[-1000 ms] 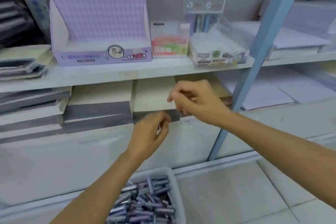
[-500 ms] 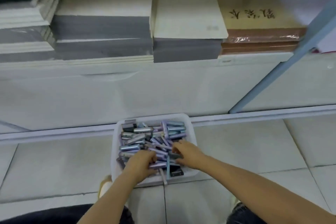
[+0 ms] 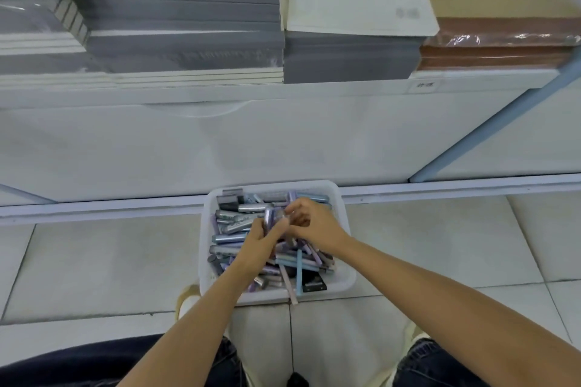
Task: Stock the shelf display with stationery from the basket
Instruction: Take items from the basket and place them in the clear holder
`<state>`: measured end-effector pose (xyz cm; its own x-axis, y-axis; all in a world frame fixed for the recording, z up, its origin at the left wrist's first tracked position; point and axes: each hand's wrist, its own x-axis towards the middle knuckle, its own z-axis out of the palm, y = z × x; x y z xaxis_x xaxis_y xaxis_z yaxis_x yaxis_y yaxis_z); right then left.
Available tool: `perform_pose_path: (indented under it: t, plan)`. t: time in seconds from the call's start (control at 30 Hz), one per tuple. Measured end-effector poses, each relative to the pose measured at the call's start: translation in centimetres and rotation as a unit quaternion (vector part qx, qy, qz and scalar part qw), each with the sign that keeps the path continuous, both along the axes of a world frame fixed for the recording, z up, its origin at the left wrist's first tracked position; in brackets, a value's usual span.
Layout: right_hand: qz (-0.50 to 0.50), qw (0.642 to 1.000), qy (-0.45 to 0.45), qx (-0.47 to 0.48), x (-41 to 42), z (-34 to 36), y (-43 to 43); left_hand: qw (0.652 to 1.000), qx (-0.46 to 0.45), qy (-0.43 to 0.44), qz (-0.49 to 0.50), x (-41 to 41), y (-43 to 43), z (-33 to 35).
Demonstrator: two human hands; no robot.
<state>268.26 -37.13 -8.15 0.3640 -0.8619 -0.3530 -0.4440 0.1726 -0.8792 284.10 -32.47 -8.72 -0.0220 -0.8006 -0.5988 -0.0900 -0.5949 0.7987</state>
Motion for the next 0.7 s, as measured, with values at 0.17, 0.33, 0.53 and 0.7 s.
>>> perform_pose_path:
  t: [0.17,0.33,0.53,0.7]
  plan:
    - [0.022,0.995,-0.086,0.049,1.8,0.0,0.6,0.995,-0.026,-0.004,0.097,-0.6,-0.5,-0.1]
    - [0.061,0.994,0.06,-0.064,1.7,-1.7,0.5,0.981,-0.053,-0.119,0.145,1.9,-0.7,-1.1]
    - [0.249,0.923,0.249,-0.151,2.2,-4.2,1.1,0.959,-0.065,-0.271,0.057,4.6,0.2,-1.5]
    - [0.315,0.904,0.254,-0.138,3.1,-4.3,-0.8,0.953,-0.068,-0.295,0.03,5.1,0.3,-1.4]
